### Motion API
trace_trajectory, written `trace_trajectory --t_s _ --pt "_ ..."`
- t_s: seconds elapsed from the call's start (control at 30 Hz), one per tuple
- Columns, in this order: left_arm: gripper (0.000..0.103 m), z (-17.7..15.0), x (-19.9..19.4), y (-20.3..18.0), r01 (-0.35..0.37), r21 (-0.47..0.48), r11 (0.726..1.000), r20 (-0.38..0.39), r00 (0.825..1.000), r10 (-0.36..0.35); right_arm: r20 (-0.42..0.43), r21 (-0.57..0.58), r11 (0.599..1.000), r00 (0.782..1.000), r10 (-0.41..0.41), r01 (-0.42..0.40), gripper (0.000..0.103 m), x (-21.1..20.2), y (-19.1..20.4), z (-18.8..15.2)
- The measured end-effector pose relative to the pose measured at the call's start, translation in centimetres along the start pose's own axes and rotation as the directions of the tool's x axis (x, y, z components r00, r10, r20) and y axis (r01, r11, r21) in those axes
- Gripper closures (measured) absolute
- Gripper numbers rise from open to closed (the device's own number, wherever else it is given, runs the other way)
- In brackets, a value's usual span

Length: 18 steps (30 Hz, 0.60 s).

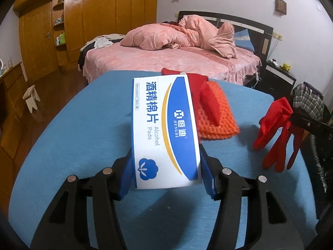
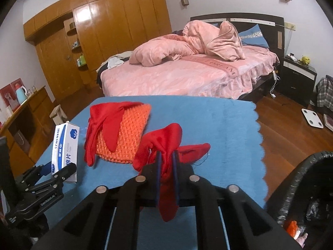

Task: Collect trash
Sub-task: 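Grasp and lift the red glove with the right tool while the left holds the box, then carry the box and red glove over the bin and open both tools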

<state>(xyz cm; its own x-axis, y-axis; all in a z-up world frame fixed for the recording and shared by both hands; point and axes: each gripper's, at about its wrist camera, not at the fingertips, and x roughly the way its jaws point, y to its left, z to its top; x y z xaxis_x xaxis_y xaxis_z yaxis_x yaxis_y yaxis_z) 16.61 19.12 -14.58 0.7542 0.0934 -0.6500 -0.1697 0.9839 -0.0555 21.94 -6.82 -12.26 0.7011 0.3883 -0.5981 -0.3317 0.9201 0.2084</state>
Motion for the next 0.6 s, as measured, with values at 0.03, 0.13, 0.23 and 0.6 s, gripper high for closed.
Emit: trace_trajectory --t_s 0.03,0.13,0.23,0.6 --pt "0.048 0.1 -0.2 -0.3 0.006 0.002 1.000 0.004 1.000 -0.006 0.003 0.000 1.000 1.000 0.001 -0.001 0.093 -0.2 -0.1 0.1" --pt "0.048 0.3 -0.8 -1.0 0.019 0.013 1.000 0.014 1.000 -0.019 -0.001 0.005 1.000 1.000 0.001 -0.001 0.093 -0.4 -0.3 0.0" --pt "0.048 0.5 -1.3 -1.7 0.030 0.017 0.999 0.020 0.999 -0.031 -0.002 0.014 1.000 1.000 0.004 -0.004 0.093 -0.7 -0.4 0.0" --pt "0.048 0.8 -3.4 -4.0 0.059 0.044 0.997 0.047 0.997 -0.061 0.040 0.013 1.000 0.999 -0.001 0.000 0.093 -3.1 -0.8 0.7"
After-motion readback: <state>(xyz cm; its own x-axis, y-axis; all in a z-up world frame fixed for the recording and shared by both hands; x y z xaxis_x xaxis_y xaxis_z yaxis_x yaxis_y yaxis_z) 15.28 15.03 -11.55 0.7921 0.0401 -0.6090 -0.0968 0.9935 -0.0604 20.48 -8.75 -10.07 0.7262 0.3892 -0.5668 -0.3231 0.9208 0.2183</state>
